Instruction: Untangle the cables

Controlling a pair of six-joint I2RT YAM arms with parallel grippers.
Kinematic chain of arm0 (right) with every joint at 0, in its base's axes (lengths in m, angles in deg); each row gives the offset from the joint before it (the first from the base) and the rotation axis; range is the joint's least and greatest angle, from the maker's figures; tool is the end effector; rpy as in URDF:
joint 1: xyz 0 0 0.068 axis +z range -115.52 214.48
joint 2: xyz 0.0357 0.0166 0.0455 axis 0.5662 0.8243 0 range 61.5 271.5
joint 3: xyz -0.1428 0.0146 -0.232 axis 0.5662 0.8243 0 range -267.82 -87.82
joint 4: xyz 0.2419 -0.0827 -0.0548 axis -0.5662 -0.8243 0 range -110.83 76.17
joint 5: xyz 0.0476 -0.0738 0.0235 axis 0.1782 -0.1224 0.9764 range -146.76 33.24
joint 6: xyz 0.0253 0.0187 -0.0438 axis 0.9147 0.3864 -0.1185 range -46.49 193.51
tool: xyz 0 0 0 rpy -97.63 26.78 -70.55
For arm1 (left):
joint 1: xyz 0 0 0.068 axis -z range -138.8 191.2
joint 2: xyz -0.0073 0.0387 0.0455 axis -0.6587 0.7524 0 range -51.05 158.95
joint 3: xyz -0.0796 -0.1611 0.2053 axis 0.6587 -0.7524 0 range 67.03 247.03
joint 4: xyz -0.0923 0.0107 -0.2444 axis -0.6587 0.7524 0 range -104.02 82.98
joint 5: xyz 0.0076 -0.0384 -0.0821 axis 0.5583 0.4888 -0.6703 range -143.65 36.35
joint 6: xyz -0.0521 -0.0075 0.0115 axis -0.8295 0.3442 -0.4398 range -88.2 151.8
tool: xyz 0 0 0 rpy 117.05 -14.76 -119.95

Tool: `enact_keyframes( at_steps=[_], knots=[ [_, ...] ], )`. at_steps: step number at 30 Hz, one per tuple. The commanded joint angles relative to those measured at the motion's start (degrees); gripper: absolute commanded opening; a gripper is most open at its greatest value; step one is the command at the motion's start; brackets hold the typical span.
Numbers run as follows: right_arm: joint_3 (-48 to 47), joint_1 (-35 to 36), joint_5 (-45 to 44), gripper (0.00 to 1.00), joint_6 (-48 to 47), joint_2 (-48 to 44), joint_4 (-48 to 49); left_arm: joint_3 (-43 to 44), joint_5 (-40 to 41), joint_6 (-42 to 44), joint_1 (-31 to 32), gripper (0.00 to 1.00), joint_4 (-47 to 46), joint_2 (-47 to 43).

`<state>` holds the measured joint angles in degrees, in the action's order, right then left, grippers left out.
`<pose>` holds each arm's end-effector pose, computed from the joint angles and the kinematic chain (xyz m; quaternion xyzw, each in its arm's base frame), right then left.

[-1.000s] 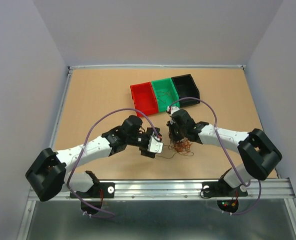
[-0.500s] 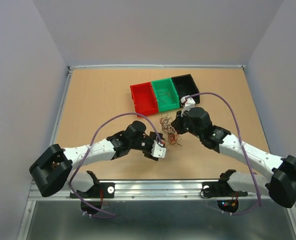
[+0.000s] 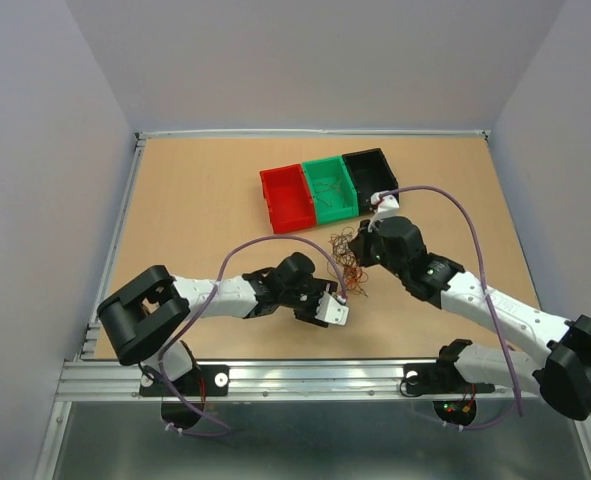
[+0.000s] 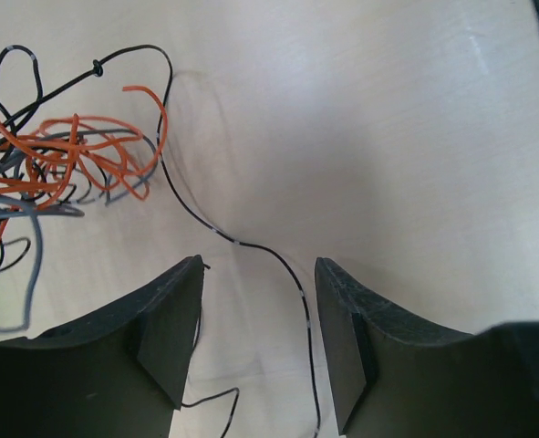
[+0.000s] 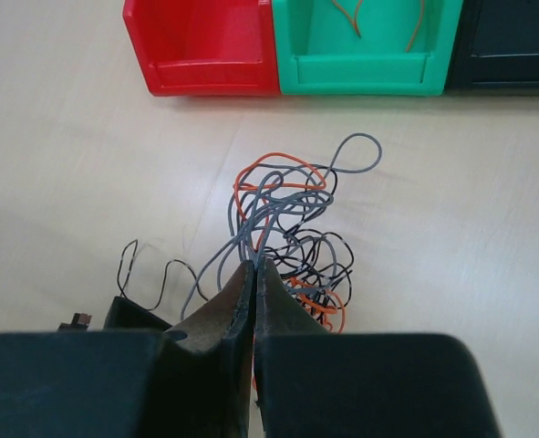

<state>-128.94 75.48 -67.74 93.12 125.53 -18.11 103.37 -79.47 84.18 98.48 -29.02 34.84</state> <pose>0.1934 0.1591 0.2609 -0.1086 0.8441 0.1913 0.4891 0.1455 -0.2548 0.1692 0.7651 0.4120 -0.2170 0.4447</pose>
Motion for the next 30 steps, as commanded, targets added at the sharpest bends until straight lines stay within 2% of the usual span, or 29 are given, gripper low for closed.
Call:
enact_keyframes(
  at_steps=[1,5,16,22,23,24,26,27,29,30],
  knots=[
    [1.8,0.5,-2.8,0.01,1.2,-3.6,2.6,4.8,2.5,-1.5,0.4,0.64,0.2,2.5],
    [2.6,0.5,-4.0,0.01,1.6,-5.1,2.6,6.6,2.4,-1.9,0.6,0.67,2.3,3.9],
    [4.8,0.6,-6.9,0.01,3.3,-12.0,2.6,11.6,6.2,-5.1,1.3,0.63,5.1,9.1],
    [6.3,0.6,-11.7,0.01,5.3,-17.8,2.5,13.9,6.7,-5.7,2.0,0.56,7.4,11.5],
    [6.6,0.5,-12.0,0.01,5.5,-18.5,2.5,14.1,7.1,-6.1,2.0,0.53,7.4,11.7],
    [6.8,0.6,-12.4,0.01,5.7,-19.5,2.5,14.5,7.2,-6.1,2.0,0.45,7.5,12.1],
    [7.4,0.5,-14.0,0.01,6.4,-22.6,2.4,14.6,7.3,-6.3,2.0,0.35,7.4,12.3],
    [8.1,0.5,-15.5,0.0,6.9,-23.8,2.4,14.6,7.1,-6.2,1.9,0.25,7.5,12.5],
    [8.8,0.5,-17.0,0.0,7.5,-27.7,2.4,14.8,7.2,-6.3,2.0,0.17,7.5,12.7],
    [9.6,0.5,-17.9,0.0,7.7,-29.0,2.4,14.9,7.3,-6.3,2.0,0.09,7.7,12.9]
  ],
)
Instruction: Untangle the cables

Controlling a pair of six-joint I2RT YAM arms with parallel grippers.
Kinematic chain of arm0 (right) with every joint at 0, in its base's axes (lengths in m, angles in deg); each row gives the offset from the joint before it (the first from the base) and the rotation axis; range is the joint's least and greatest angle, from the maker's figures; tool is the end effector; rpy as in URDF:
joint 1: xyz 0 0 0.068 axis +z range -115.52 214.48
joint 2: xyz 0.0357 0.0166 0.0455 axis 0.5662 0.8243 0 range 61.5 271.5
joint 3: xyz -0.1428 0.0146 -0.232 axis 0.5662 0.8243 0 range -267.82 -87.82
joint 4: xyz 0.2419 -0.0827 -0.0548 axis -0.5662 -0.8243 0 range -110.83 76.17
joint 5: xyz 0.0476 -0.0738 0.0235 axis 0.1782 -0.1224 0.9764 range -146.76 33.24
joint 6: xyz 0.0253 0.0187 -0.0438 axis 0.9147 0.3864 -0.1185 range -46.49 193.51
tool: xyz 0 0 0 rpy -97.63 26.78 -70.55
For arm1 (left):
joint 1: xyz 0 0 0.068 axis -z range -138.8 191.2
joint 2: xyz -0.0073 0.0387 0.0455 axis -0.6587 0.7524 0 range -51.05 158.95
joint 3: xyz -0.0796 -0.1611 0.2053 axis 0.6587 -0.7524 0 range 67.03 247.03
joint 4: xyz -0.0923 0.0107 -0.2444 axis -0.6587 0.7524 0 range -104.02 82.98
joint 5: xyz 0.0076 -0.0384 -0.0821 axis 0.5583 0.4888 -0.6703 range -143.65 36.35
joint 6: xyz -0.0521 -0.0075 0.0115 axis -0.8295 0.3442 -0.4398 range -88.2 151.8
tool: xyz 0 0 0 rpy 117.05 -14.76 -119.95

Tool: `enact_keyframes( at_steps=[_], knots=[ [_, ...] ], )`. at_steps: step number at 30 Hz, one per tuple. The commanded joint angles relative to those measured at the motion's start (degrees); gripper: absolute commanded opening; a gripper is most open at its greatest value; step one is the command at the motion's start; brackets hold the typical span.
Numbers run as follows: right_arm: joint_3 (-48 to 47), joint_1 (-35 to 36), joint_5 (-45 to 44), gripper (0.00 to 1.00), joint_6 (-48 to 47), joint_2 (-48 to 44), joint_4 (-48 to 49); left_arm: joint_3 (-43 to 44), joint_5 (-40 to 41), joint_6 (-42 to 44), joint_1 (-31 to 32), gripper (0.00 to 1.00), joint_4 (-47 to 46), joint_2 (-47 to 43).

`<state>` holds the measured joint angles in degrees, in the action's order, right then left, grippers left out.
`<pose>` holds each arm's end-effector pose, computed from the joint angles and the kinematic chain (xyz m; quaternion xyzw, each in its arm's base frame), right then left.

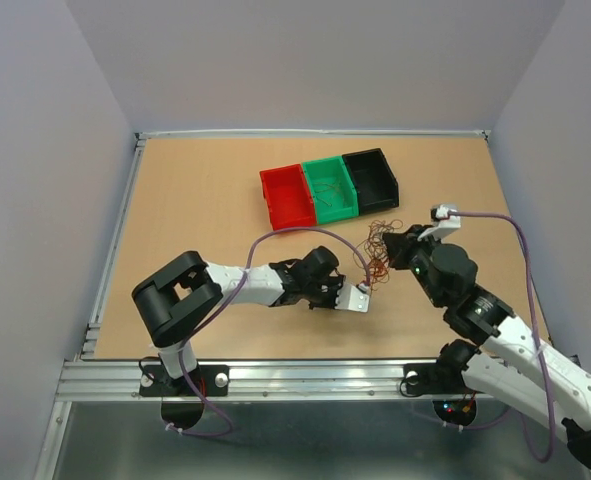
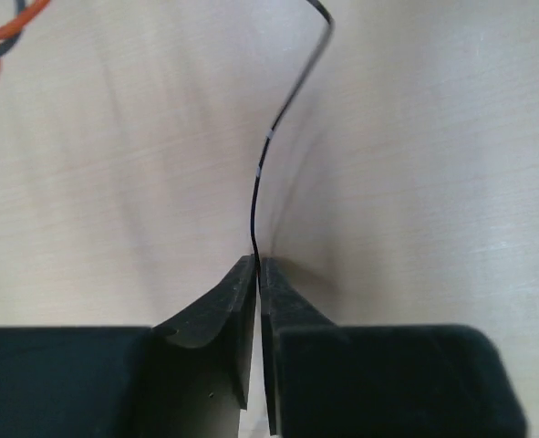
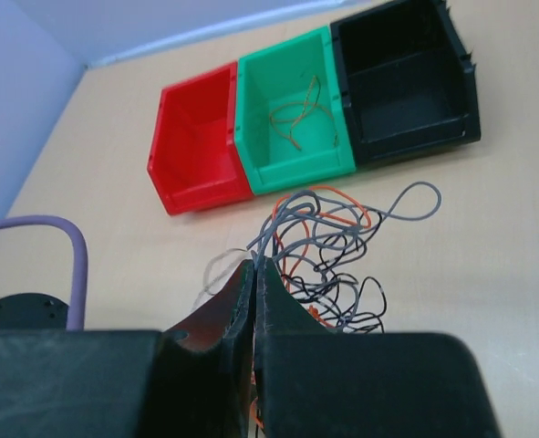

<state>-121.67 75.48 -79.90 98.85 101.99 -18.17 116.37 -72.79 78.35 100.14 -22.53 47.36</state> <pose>0.1407 0.1038 0.2958 0.0235 0.7661 0.2115 0.6064 0.1688 -0.3025 0.1589 0.7550 0.4869 -0.1946 0.3937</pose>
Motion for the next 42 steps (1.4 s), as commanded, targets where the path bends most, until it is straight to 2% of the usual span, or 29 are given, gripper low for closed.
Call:
enact_keyframes(
  at_steps=[1,3,5,9,12,15,17,19,22,23,25,26,31,34,39,40,42],
  knots=[
    [2.7,0.5,-7.8,0.0,2.3,-7.4,2.5,2.0,0.6,-0.4,0.3,0.05,1.3,0.5],
    [4.4,0.6,-11.6,0.01,2.6,-13.3,2.0,2.0,0.9,-0.2,0.3,0.0,1.6,0.0],
    [5.2,0.5,-13.7,0.01,2.9,-20.1,0.1,1.5,1.2,0.2,0.2,0.0,1.8,-1.0],
    [6.0,0.6,-16.3,0.0,3.7,-27.6,-3.7,-1.7,0.0,0.5,-1.4,0.0,1.8,-9.5],
    [5.5,0.5,-18.3,0.01,4.3,-28.1,-5.9,-2.5,-5.7,-0.3,-6.7,0.0,3.3,-17.8],
    [5.1,0.5,-21.5,0.01,4.7,-25.6,-6.6,0.0,-22.7,-1.9,-17.9,0.0,7.3,-25.3],
    [4.6,0.5,-22.1,0.01,4.6,-23.9,-6.8,1.7,-27.4,-3.1,-25.1,0.0,8.4,-28.5],
    [4.2,0.5,-23.1,0.01,4.6,-22.7,-7.0,2.9,-29.4,-4.9,-27.9,0.0,8.4,-32.7],
    [4.1,0.6,-24.1,0.05,4.6,-21.4,-7.3,1.6,-26.9,-11.5,-31.0,0.0,4.2,-38.4],
    [4.0,0.5,-24.3,0.05,4.6,-21.5,-7.3,0.9,-24.8,-16.3,-31.3,0.0,2.0,-39.7],
    [4.1,0.5,-25.5,0.04,4.8,-21.9,-8.0,-0.2,-16.9,-22.8,-32.2,0.0,-3.2,-42.9],
    [4.1,0.5,-26.1,0.01,5.2,-21.9,-8.2,-0.3,-14.6,-22.8,-32.7,0.0,-4.6,-43.6],
    [4.8,0.5,-29.7,0.01,6.7,-26.5,-9.5,-0.1,-1.3,-32.8,-37.0,0.0,-8.9,-46.4],
    [5.0,0.5,-30.9,0.01,7.5,-28.7,-11.2,-0.8,2.9,-36.2,-42.7,0.0,-11.2,-47.0],
    [4.8,0.5,-30.9,0.01,7.5,-28.8,-11.9,-1.4,3.1,-38.5,-46.5,0.0,-12.8,-48.2],
    [4.7,0.5,-30.4,0.0,7.4,-28.3,-12.0,-1.8,-2.7,-37.7,-46.5,0.0,-13.1,-48.6],
    [4.1,0.5,-26.6,0.01,5.9,-27.5,-11.8,-3.5,-9.3,-37.1,-46.5,0.0,-15.3,-50.0]
  ],
)
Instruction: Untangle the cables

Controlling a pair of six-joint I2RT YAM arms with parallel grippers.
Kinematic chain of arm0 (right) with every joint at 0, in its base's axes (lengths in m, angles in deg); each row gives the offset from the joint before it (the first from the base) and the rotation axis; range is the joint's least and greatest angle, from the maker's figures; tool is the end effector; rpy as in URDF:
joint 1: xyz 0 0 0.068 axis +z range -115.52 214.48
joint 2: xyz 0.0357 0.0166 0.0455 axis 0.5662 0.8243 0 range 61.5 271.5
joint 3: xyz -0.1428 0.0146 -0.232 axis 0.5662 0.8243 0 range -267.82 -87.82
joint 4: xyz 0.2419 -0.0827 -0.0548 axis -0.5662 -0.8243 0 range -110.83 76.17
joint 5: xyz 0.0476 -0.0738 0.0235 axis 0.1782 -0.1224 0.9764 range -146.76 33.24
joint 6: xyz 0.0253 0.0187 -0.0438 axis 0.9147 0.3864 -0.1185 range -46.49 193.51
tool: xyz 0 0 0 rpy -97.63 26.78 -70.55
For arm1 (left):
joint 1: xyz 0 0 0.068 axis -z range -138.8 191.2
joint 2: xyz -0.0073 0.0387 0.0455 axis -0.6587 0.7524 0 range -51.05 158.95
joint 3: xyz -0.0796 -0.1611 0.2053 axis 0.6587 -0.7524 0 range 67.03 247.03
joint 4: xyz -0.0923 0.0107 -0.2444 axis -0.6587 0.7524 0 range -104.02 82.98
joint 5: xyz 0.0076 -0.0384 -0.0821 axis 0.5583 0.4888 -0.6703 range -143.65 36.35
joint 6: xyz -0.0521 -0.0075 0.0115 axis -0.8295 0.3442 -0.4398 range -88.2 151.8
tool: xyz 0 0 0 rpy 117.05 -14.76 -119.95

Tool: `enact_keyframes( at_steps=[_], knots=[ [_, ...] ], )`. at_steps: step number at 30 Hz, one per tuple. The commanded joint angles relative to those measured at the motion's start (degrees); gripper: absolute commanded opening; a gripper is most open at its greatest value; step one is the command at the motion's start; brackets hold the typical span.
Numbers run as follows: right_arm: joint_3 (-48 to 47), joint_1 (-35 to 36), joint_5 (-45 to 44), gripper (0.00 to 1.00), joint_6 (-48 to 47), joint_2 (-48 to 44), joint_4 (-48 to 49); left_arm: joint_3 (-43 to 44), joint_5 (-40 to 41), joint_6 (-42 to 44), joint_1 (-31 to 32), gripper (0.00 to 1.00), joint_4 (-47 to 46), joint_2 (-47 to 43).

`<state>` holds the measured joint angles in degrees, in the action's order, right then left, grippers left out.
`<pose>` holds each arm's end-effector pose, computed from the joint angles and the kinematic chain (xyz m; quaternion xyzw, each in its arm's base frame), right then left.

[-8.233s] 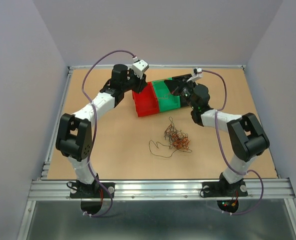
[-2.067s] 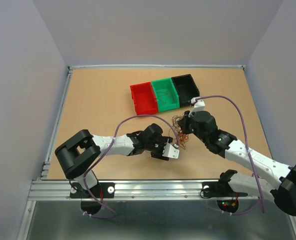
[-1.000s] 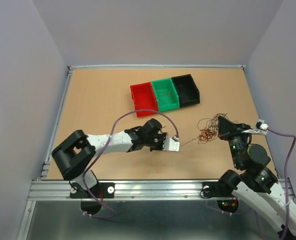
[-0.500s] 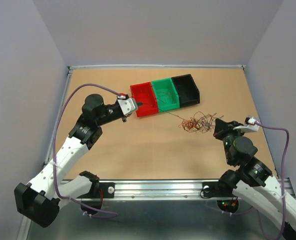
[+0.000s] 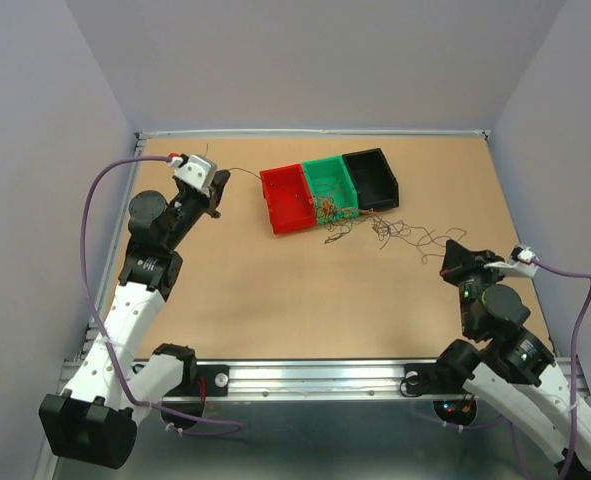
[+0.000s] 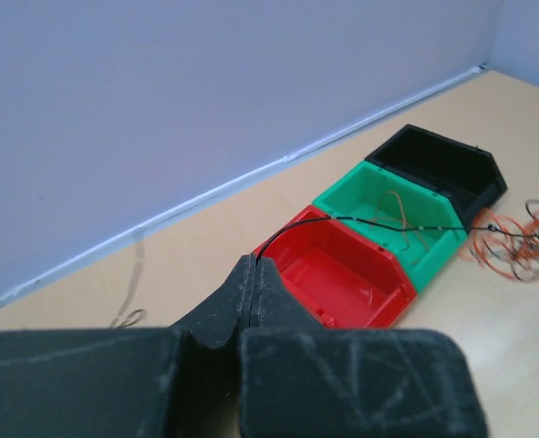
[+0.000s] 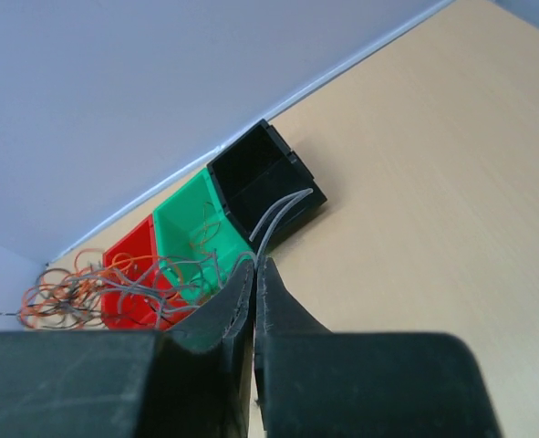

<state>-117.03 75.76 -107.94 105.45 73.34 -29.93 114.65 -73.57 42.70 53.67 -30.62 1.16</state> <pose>0.0738 0.0279 0.3002 0.2565 0.6536 0.1421 0.6977 0.2047 -0.0576 0.3847 0.2571 0.5797 -0.1193 0.7640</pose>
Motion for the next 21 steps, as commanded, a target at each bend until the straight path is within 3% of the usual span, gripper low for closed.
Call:
enact_keyframes(
  at_steps=[1,4,5,7,8,11,14,21],
  knots=[
    [-0.8,0.2,3.9,0.04,-1.4,1.8,-0.1,-1.7,-16.4,-0.6,-0.1,0.0,-7.0,-4.0],
    [-1.1,0.3,14.3,0.33,-5.4,5.5,2.5,-0.2,-23.2,0.5,0.1,0.0,-5.6,-4.7],
    [-0.9,0.2,19.9,0.61,-7.7,6.6,4.8,0.3,-24.3,1.1,0.2,0.0,-4.9,-4.7],
    [-0.2,0.2,29.1,0.88,-11.2,10.6,8.3,1.7,-28.9,1.6,0.3,0.0,-3.8,-5.3],
    [0.0,0.2,32.5,0.93,-12.4,12.2,12.5,2.4,-30.3,2.2,0.5,0.0,-3.0,-5.4],
    [-0.8,0.2,46.0,1.0,-17.4,20.2,20.5,5.5,-33.9,2.8,1.7,0.0,-0.6,-6.0],
    [-3.2,0.2,61.2,0.95,-22.4,30.2,28.9,8.7,-36.1,1.9,2.5,0.0,1.3,-5.6],
    [-9.5,1.1,81.6,0.91,-25.2,49.8,48.1,16.1,-36.6,1.0,4.3,0.0,5.3,-1.9]
  ],
)
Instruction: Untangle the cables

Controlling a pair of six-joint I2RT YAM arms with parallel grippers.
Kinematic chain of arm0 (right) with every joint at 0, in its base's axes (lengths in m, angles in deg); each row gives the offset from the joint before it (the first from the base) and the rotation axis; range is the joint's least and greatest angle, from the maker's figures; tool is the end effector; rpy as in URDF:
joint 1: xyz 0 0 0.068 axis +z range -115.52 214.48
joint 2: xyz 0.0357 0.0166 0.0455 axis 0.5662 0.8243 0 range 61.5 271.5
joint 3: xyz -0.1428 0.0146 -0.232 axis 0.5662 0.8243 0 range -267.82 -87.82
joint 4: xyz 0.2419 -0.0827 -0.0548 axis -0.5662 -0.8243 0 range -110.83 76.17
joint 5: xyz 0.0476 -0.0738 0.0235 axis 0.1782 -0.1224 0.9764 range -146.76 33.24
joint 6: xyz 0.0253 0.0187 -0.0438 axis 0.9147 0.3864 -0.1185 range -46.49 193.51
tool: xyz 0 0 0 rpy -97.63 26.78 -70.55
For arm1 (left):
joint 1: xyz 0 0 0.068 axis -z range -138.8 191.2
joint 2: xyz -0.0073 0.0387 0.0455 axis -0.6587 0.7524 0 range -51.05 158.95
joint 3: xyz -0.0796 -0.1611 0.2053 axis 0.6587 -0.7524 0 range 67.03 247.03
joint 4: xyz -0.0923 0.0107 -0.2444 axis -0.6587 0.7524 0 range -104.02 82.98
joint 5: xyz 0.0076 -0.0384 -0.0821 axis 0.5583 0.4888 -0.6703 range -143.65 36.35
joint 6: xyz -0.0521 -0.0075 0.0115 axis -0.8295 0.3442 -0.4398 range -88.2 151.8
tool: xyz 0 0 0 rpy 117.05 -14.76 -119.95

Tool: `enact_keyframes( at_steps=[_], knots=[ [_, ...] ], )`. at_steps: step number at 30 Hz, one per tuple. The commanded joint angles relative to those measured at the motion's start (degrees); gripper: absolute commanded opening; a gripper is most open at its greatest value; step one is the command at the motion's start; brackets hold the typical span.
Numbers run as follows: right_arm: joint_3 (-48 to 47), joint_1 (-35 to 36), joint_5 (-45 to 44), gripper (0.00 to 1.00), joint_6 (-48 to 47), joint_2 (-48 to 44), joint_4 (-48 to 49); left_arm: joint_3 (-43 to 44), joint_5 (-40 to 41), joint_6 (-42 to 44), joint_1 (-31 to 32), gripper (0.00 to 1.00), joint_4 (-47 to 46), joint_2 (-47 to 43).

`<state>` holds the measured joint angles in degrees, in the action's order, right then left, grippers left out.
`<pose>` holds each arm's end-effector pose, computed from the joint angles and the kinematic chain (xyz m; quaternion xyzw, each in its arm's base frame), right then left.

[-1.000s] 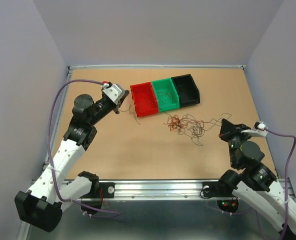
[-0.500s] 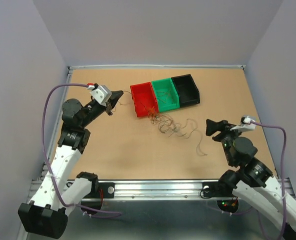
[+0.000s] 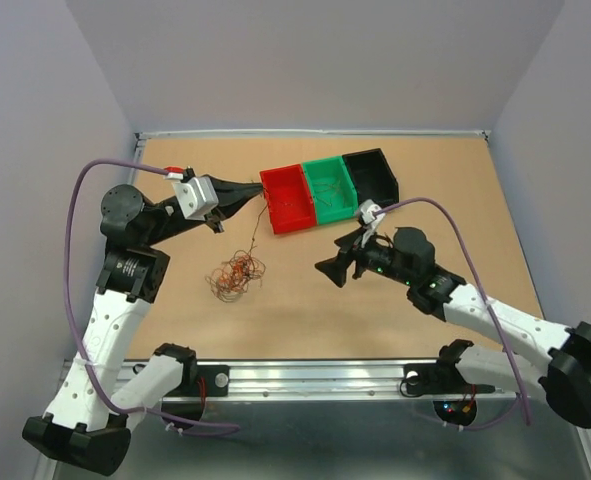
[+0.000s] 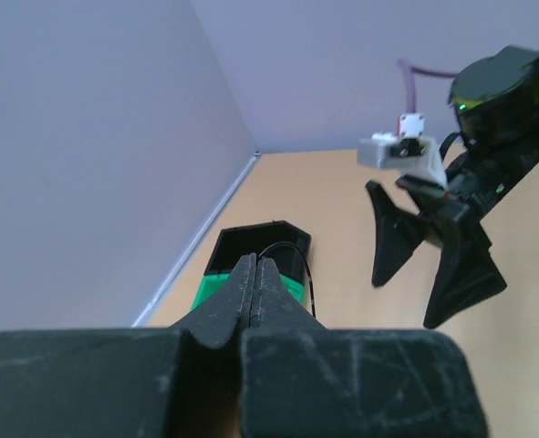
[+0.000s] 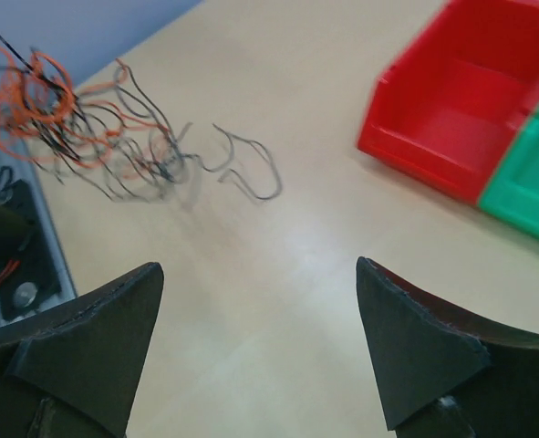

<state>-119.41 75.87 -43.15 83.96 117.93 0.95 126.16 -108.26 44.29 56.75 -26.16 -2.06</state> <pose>0.1659 0.1573 0.2660 -0.2763 0.7131 0.3605 0.5340 0.1511 -0.0720 0.4508 0.4895 0.3880 -0.2752 0.7308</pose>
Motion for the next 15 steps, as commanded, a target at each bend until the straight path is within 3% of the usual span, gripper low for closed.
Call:
enact_keyframes(
  at_steps=[1,5,10,11,14,15],
  knots=[
    [-7.7,1.5,17.7,0.91,-3.7,6.9,19.0,5.0,-1.4,-0.5,1.7,0.0,1.0,1.7],
    [-11.5,4.0,20.0,0.93,-4.0,12.6,25.3,6.8,1.2,0.5,4.3,0.0,2.0,3.2],
    [-16.9,7.8,19.4,0.93,-6.1,19.8,26.5,7.8,7.7,3.9,9.9,0.0,4.1,4.4],
    [-18.3,8.4,17.1,0.79,-6.2,20.9,26.5,8.2,8.4,4.2,12.0,0.0,4.3,4.4],
    [-18.9,8.4,14.1,0.53,-6.0,24.4,26.3,10.6,11.4,4.7,14.0,0.0,5.5,5.1],
    [-18.1,8.4,13.6,0.5,-5.8,25.1,26.3,12.6,12.2,4.6,14.3,0.0,6.0,5.7]
  ],
)
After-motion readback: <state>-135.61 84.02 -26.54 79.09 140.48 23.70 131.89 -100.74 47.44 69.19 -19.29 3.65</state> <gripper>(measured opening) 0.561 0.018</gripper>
